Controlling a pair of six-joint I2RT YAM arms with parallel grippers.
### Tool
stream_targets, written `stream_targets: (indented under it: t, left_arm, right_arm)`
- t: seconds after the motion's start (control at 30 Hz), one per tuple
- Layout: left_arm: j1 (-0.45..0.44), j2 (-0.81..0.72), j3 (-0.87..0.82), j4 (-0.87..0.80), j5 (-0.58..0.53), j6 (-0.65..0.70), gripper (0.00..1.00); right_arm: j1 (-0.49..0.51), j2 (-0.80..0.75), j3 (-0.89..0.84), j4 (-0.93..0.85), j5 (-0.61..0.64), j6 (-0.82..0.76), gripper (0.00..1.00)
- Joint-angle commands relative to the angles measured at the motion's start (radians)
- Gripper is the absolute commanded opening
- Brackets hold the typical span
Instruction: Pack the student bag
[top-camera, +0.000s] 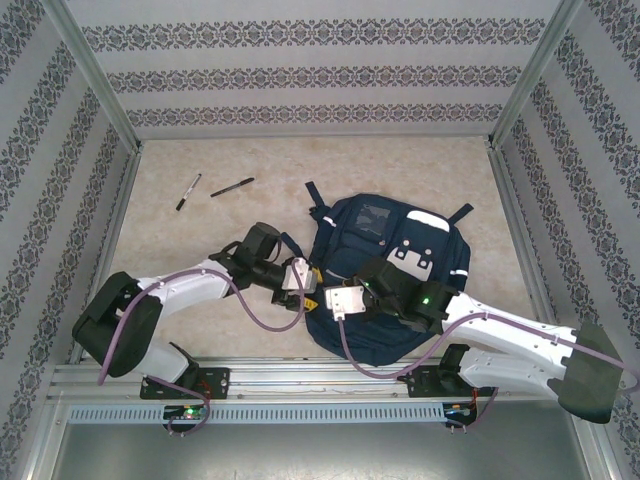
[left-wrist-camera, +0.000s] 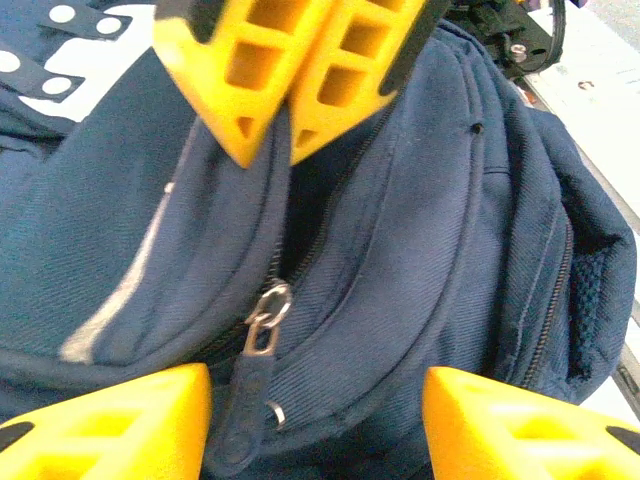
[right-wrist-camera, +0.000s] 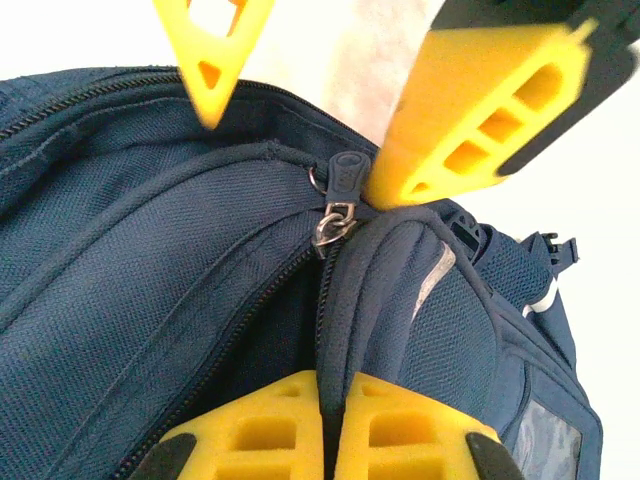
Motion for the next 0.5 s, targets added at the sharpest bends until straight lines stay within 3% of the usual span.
stream_targets:
  t: [0.0,0.1,0.23,0.37,0.47]
  left_arm:
    - [-0.018,0.027,-0.019,0.069,-0.010,-0.052,0.52]
    - [-0.020,0.044,-0.027,0.114,-0.058,-0.092,0.46]
    - [-0.019,0.050,-0.040,0.180,-0.097,-0.144,0.31]
    - [-0.019,0.038,-0.042,0.174,-0.051,-0.135,0.00]
    - [-0.015,0.016,-0.038,0.142,-0.038,-0.138,0.00]
  right_arm:
    - [-0.004,-0.032,0.023,0.026,-0.070,-0.020,0.00]
    - [-0.004,-0.037,0.030,0.020,-0.084,-0.018,0.00]
    - [-0.004,-0.047,0.040,0.009,-0.095,-0.018,0.00]
    - [-0.005,-0.059,0.041,-0.014,-0.101,-0.025,0.00]
    - [-0.004,-0.070,0.040,-0.049,-0.110,-0.042,0.00]
